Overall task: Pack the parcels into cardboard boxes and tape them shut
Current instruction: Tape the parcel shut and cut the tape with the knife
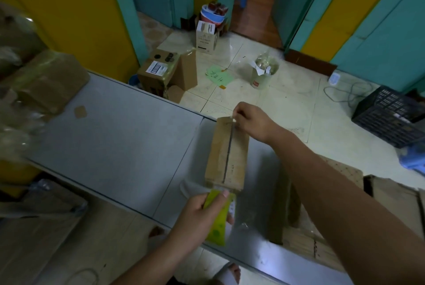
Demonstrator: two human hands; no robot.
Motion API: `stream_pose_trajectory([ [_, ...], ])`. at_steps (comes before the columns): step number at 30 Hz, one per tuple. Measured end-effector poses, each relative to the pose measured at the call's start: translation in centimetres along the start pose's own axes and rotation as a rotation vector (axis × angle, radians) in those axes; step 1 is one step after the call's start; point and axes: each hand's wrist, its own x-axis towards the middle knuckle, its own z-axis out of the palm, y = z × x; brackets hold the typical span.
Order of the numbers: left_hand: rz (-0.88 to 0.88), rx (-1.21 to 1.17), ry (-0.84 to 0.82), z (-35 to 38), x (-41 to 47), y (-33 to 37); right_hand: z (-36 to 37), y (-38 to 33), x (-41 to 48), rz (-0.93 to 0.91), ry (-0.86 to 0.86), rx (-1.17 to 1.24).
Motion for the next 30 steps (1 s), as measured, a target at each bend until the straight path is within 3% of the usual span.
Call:
stream_pose_trajectory([
  [9,-0.043,0.069,-0.011,0.6,-0.1,0.4,1.4,1.2,0.0,-0.035,0.055,0.115],
  [22,-0.100,0.015,-0.093,1.2,2.2,0.6,2.4,2.6,1.7,0.199,0.176,0.027],
  [30,-0.089,0.017,-0.100,1.1,2.6,1.3,2.7,2.6,2.5,0.244,0.203,0.058],
])
